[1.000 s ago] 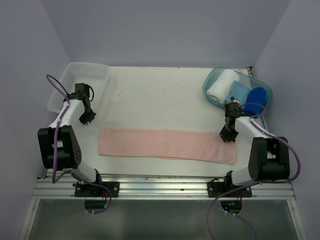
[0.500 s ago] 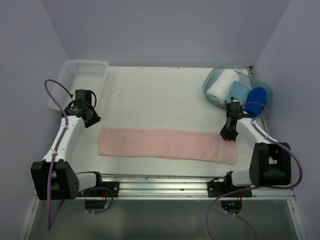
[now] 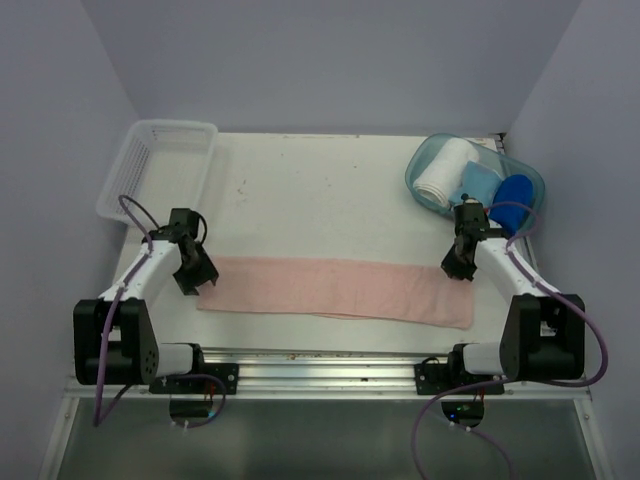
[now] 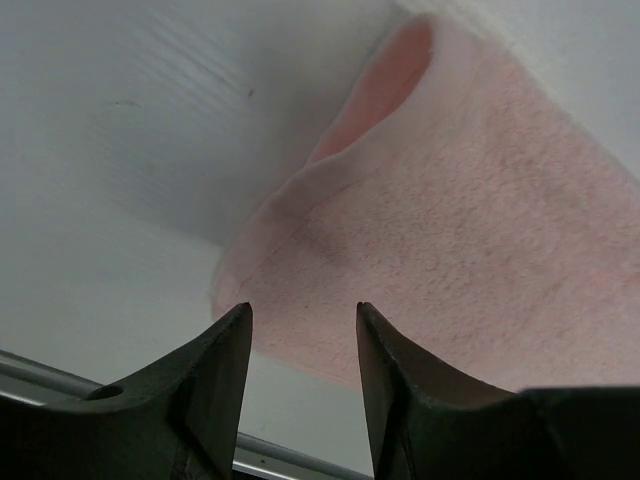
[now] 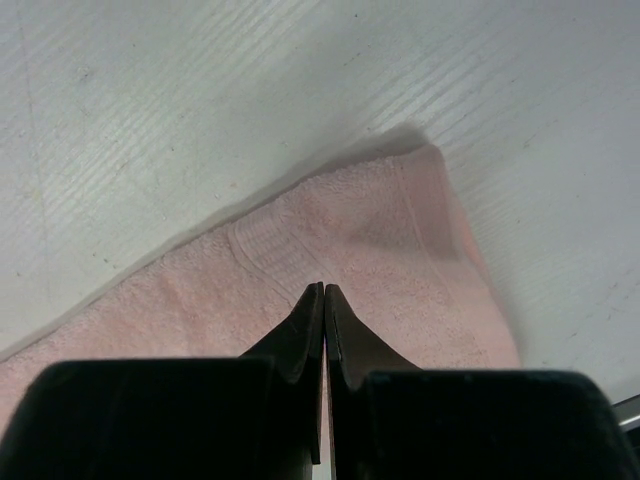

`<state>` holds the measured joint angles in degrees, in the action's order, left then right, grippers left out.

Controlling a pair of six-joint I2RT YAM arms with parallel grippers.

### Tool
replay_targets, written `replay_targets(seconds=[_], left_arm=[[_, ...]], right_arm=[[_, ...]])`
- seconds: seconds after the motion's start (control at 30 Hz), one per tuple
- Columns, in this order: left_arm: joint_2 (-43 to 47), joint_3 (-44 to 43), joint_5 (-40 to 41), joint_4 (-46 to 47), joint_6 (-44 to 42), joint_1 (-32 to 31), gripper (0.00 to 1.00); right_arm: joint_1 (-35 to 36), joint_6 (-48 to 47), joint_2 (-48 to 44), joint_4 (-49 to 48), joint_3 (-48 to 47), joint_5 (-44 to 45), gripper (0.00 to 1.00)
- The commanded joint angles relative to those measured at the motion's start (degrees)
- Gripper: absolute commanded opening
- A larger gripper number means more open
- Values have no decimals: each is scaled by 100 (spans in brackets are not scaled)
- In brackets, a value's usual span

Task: Roll the towels
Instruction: Fold the towel

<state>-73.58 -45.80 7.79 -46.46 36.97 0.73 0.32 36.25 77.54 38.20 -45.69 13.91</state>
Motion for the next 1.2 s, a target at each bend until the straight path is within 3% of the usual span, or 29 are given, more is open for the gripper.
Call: replay_targets(seconds=[0.0,0.23,0.47,0.87,0.97,1.03,1.07,1.1,1.17], left_arm=[[-271,265,-226,181,152,-12,49],[-429,159,355,304,355,-12,51],[63,45,706,391,346,-12,53],[-929,511,320,1279,205,-3,57],[-1097,616,328,1463,284,-3,51],[-1237,643,319,1508,284,-3,41],[-1264,643,311,1534,284,-3,34],[-1281,634,311,1543,276,-3,18],[-1282,555,328,1491,276,-3,0]], right_arm=[[-5,-92,-213,162,-212,50,2],[-5,-65,-195,162,-159,-11,2],[-5,-39,-274,180,-133,-2,2],[-5,-13,-309,232,-80,-20,2],[-5,-13,-327,241,-63,-20,2],[-5,-13,-344,250,-54,-3,2],[-5,-4,-345,259,-54,6,2],[-5,-4,-353,267,-54,6,2],[-5,-4,-362,294,-63,41,2]])
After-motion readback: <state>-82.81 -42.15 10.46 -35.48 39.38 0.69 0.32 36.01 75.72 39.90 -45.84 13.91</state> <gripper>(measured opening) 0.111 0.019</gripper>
